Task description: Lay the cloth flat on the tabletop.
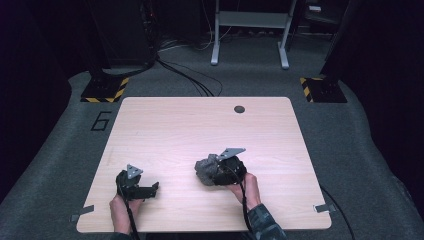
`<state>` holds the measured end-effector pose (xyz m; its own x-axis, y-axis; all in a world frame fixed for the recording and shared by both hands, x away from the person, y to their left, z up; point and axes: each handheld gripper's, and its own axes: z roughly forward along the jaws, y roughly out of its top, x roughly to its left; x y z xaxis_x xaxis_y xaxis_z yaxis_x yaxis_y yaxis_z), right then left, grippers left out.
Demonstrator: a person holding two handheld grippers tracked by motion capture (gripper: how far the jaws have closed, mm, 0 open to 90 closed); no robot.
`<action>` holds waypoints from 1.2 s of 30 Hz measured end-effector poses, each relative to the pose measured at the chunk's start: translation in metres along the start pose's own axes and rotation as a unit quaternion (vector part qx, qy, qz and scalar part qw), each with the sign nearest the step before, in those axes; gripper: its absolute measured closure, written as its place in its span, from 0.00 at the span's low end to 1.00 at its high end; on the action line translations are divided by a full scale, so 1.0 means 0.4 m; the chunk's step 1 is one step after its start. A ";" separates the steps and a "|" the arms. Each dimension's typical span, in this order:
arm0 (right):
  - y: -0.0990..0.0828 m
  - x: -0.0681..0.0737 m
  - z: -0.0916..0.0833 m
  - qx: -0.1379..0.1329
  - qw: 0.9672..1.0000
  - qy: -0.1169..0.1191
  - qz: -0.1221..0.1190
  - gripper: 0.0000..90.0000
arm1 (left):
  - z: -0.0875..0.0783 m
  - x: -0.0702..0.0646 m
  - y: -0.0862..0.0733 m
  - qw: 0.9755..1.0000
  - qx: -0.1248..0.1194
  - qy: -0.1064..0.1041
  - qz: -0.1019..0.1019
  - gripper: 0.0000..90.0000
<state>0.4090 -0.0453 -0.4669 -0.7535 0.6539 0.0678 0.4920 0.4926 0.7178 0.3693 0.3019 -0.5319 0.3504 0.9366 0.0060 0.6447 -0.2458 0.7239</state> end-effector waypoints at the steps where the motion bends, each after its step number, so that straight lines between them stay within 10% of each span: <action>1: 0.002 -0.001 -0.009 -0.001 1.000 0.001 0.001 0.32 | 0.000 0.000 0.000 1.000 0.000 0.000 0.000 0.01; 15: -0.041 -0.024 -0.111 -0.046 0.999 0.005 0.018 0.21 | -0.006 -0.003 0.002 1.000 0.000 0.000 0.008 0.00; 22: -0.067 -0.056 -0.149 -0.063 0.997 -0.009 0.039 0.23 | -0.046 -0.045 0.057 0.999 -0.032 -0.038 0.020 0.01; 28: -0.100 -0.085 -0.157 -0.063 0.996 -0.028 0.060 0.28 | -0.040 -0.133 0.129 0.993 -0.050 -0.095 0.050 0.03; 36: -0.111 -0.087 -0.124 -0.045 0.997 -0.032 0.061 0.44 | -0.021 -0.292 0.242 0.978 -0.073 -0.154 0.117 0.19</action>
<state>0.3920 -0.1183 -0.4668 -0.6594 0.7429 0.1155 0.5346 0.3553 0.7668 0.3849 0.1708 -0.4568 0.6791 0.7340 -0.0081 0.4257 -0.3848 0.8190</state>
